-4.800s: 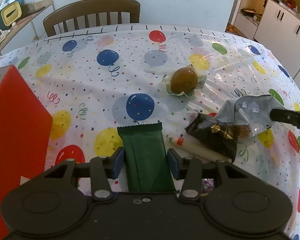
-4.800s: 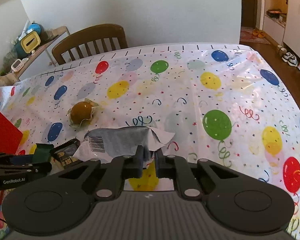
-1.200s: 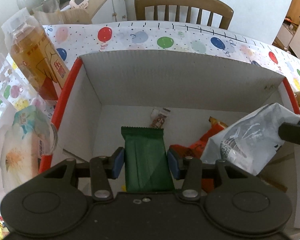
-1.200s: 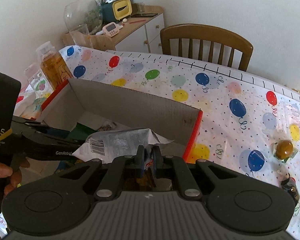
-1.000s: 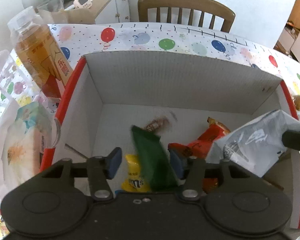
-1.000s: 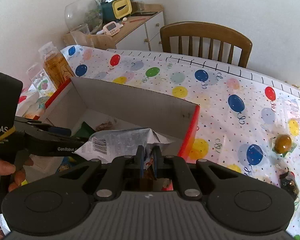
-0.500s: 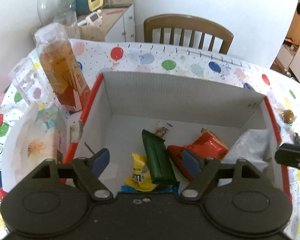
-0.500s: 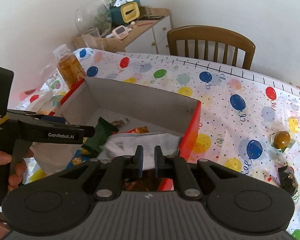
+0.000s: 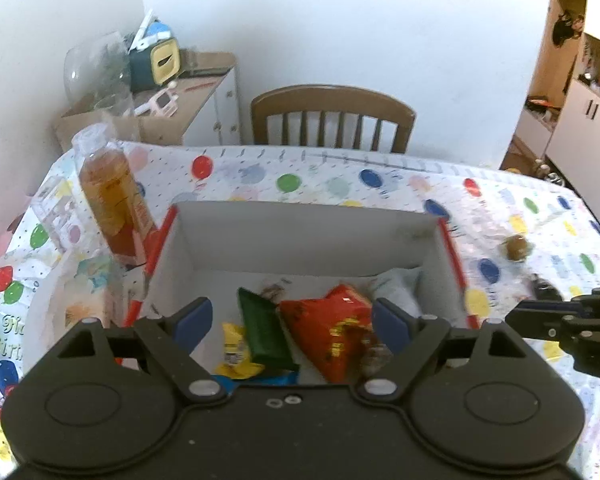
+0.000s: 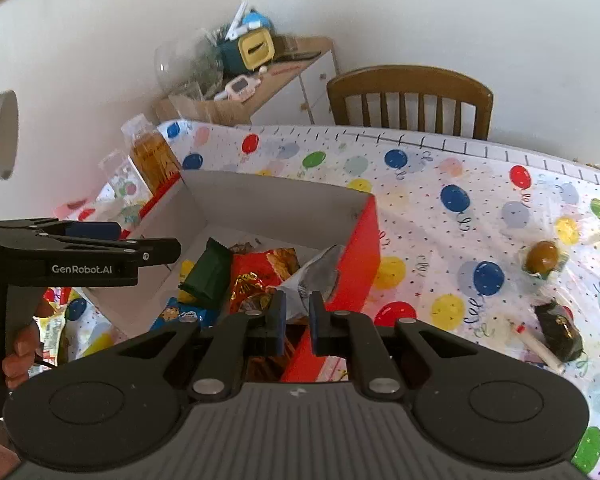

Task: Organize snacks
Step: 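Withdraw both tools from the box toward the remaining snacks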

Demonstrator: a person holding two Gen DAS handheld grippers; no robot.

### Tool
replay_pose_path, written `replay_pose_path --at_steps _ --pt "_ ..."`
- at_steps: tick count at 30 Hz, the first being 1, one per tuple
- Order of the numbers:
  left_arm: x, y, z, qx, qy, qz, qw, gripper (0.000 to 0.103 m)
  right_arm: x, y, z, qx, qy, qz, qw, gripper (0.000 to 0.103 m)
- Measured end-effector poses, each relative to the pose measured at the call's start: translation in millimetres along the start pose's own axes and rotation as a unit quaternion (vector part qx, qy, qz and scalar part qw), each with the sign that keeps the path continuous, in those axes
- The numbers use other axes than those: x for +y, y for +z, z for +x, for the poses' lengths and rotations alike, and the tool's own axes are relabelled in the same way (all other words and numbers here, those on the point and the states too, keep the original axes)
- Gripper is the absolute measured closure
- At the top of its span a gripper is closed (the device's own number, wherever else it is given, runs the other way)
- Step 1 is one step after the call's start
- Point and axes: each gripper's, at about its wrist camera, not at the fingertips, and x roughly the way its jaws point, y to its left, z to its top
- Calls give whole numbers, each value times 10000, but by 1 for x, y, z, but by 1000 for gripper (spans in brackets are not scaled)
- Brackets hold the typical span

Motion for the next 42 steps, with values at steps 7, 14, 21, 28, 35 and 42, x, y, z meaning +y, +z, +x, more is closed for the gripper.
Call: replay_pose_path --at_steps 7,14,21,28,35,42 --pt "-32 -4 -18 -217 -309 72 9993 14 -22 -13 -34 -241 -118 184 9995 85" --pt "-71 -7 -28 -357 -657 307 9967 10 -52 -31 -71 -530 -283 321 9977 39" --pt "-106 -11 -29 -492 -910 434 9937 1 -93 -55 -102 -624 -553 480 9954 31" --pt "-141 -16 -21 -480 -1114 533 9912 1 -136 -73 -120 -696 -889 667 9914 28" --pt "-179 -23 -6 -417 -1193 606 9901 1 -173 -73 -123 -819 -1397 757 9839 23" --pt "-209 -30 18 -263 -1200 694 9900 1 -202 -63 -107 -487 -1281 711 9880 23"
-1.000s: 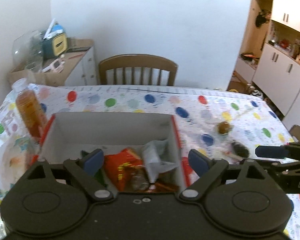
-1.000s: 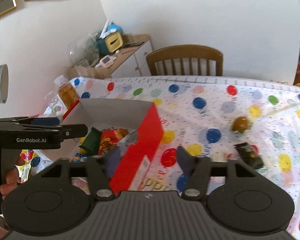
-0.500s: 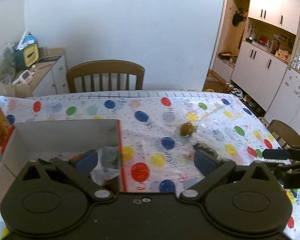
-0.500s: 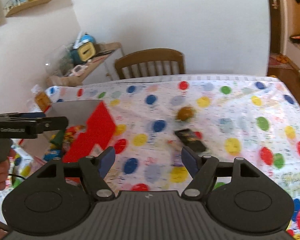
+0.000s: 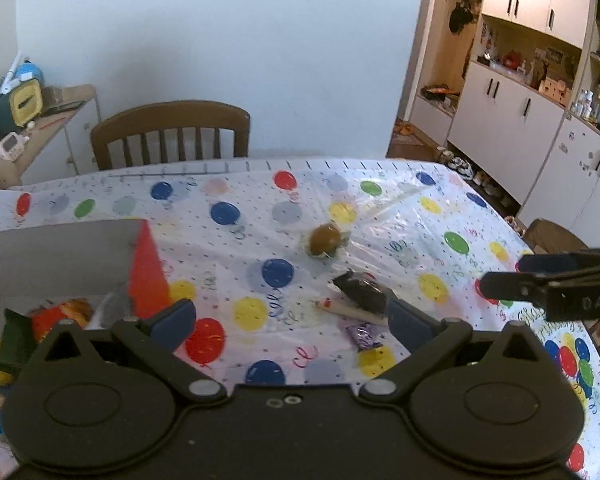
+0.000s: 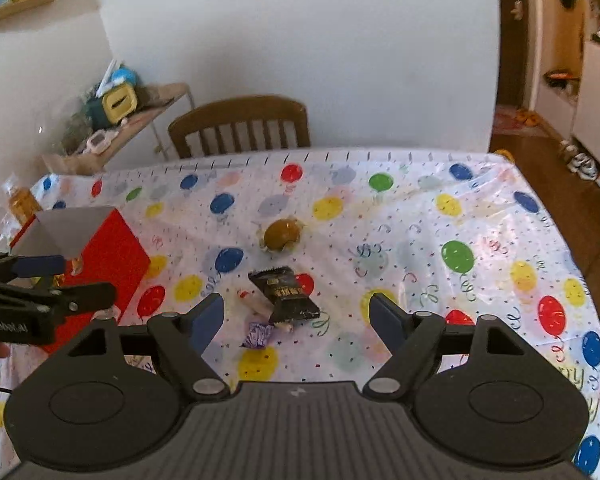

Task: Organize snacks
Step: 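Withdraw both tools from the box toward the remaining snacks, then grasp the purple candy wrapper with the left tool while the right tool grasps the black packet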

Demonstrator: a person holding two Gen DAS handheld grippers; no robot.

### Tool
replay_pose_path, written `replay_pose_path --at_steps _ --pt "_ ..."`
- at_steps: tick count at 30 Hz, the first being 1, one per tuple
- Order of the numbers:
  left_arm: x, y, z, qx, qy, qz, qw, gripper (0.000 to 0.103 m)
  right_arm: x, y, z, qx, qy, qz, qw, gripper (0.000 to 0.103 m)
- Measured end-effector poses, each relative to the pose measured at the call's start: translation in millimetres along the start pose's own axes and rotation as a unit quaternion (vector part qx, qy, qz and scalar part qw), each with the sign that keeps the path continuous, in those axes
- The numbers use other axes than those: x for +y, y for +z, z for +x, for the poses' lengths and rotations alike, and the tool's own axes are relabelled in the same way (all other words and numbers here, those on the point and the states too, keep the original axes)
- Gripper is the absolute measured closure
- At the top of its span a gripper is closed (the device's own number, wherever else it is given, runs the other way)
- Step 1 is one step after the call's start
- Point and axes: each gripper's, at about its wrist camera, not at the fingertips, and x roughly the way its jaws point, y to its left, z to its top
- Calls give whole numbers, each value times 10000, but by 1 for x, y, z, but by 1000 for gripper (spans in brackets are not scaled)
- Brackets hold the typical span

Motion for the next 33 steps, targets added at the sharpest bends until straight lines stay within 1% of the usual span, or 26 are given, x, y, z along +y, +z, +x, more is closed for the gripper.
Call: replay_pose_path --at_steps 5,8,11,16,19,21,25,29,31,33 --pt "-15 -6 23 185 -13 30 9998 1 -10 10 22 221 116 -150 9996 23" --pt "-25 -9 36 265 15 69 9996 1 -17 16 37 371 207 -76 9991 23" --pt "-34 -12 48 347 19 83 9994 1 -21 22 53 480 176 -59 9987 23" --pt "-45 -15 71 532 9 -45 9986 2 -25 29 85 897 289 -117 9955 23" --pt "-50 -17 84 668 24 -102 9977 6 -28 31 102 1088 387 -74 9933 23" --pt "-52 -19 91 746 36 -152 9971 12 -29 33 113 1202 419 -4 9919 23" --pt "-57 -21 104 885 29 -216 9958 21 -30 33 135 1565 478 82 9865 23" --pt "-62 -23 115 980 -2 -275 9948 29 -31 34 147 1657 689 222 9835 23" --pt "-64 -24 120 1041 -41 -311 9941 34 -30 35 153 1717 727 311 9820 23" --pt "-66 -25 125 1100 -45 -326 9934 42 -28 35 160 1810 761 328 9800 23"
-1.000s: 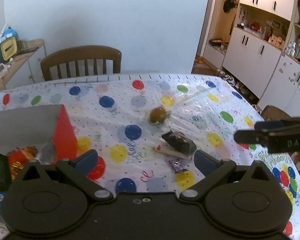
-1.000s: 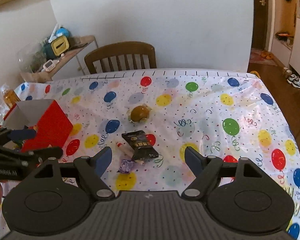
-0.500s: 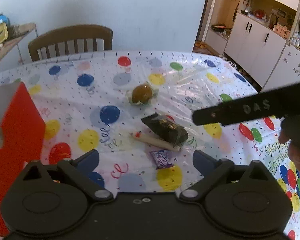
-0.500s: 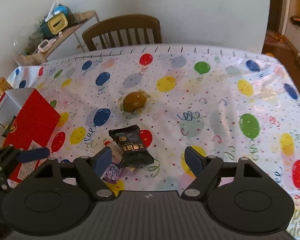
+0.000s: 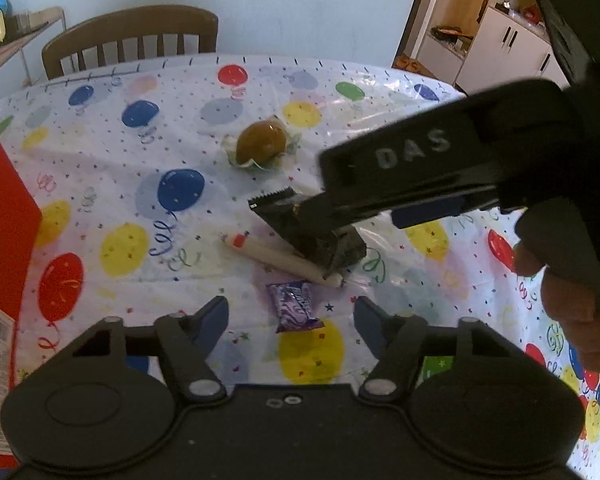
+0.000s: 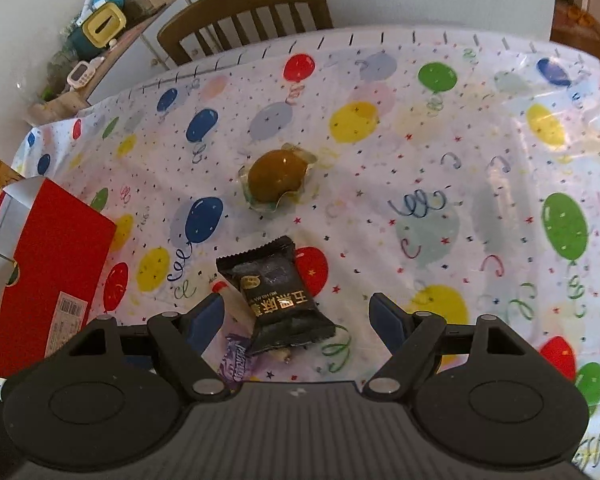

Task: Organize snacks
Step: 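Grasp the purple candy wrapper with the left tool while the right tool grasps the black packet, then lift the purple wrapper and black packet off the table with both tools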

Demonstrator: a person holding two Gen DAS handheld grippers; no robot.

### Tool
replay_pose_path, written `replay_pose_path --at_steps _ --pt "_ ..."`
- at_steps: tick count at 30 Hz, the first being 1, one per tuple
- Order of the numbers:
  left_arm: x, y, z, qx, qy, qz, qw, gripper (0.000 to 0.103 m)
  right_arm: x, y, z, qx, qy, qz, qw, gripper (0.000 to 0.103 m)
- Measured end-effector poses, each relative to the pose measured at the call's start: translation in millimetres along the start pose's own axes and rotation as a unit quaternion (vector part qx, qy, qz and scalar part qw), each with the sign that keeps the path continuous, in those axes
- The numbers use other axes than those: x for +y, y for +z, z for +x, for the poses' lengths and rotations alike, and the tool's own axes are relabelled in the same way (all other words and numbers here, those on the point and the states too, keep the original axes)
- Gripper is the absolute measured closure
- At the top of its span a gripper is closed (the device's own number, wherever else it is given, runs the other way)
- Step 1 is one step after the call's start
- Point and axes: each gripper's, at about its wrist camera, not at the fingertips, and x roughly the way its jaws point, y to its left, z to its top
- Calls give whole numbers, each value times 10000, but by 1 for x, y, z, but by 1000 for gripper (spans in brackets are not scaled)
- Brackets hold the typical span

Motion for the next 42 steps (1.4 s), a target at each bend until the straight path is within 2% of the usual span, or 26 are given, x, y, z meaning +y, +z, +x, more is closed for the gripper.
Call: replay_pose_path --at_steps 4,7,13,15,18,29,42 --pt "-1 2 6 33 -24 -63 10000 46 2 1 10 84 44 -54 9999 24" --pt "-2 2 11 66 -47 -62 9999 56 4 3 14 91 62 -91 9999 31" --pt "-5 4 14 37 -44 6 10000 64 4 4 20 114 133 -104 9998 53" --pt "-6 4 14 43 -64 21 10000 77 3 4 20 92 186 -84 9997 58" --pt "-11 4 14 66 -20 126 9999 83 4 3 19 47 206 -107 9997 63" --pt "-3 3 7 65 -12 36 10000 86 -3 -2 7 -180 132 34 9997 68" --pt "8 2 -25 -8 -41 -167 9999 86 -8 -22 -39 -399 33 -32 9992 68"
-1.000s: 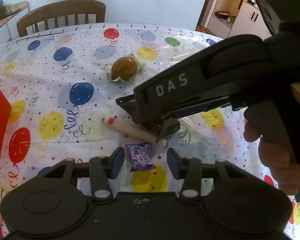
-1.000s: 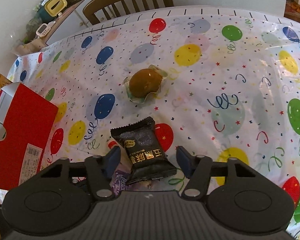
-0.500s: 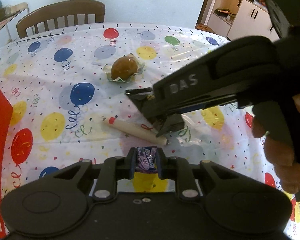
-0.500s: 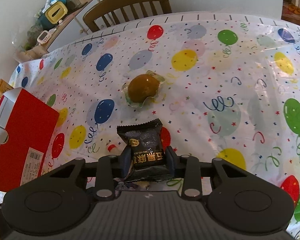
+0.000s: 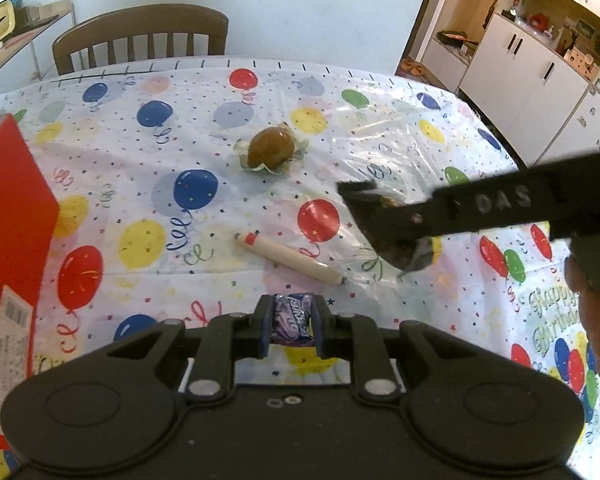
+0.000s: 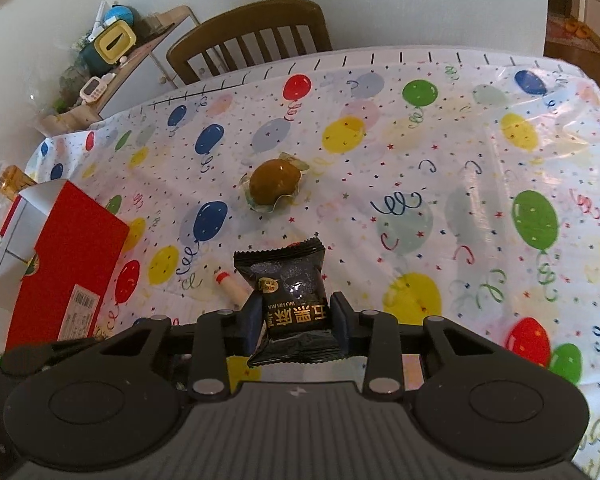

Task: Organize snacks
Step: 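Lift the purple wrapper and black packet off the table with both tools, then carry the purple wrapper and black packet over the box and open both tools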

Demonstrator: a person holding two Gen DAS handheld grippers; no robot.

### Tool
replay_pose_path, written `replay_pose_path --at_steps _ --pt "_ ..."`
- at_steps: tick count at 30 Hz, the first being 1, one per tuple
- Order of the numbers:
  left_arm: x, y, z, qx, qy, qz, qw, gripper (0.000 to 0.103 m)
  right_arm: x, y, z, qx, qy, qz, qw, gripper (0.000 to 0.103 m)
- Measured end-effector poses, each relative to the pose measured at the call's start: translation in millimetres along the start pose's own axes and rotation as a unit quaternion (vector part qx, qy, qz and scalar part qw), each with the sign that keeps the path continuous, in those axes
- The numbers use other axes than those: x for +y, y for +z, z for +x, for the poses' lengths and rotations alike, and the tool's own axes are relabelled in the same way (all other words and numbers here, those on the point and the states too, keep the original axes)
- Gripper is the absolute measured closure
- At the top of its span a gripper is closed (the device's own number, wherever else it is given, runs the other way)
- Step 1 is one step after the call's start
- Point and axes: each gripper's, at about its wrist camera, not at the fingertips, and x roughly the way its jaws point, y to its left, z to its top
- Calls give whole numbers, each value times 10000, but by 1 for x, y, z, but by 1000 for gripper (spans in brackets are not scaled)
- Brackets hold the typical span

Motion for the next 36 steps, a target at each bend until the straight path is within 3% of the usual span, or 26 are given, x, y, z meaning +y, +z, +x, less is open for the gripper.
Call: replay_pose_path --at_steps 17,29,36 --pt "32 18 -67 -405 -67 -188 9990 86 34 -22 -60 -257 -334 -325 9986 68" --pt "83 36 -126 -702 150 -181 9973 86 102 -22 -82 -534 -633 -678 9943 68" --pt "121 40 -155 -866 277 -185 9957 86 151 -17 -83 -699 -530 -865 9924 68"
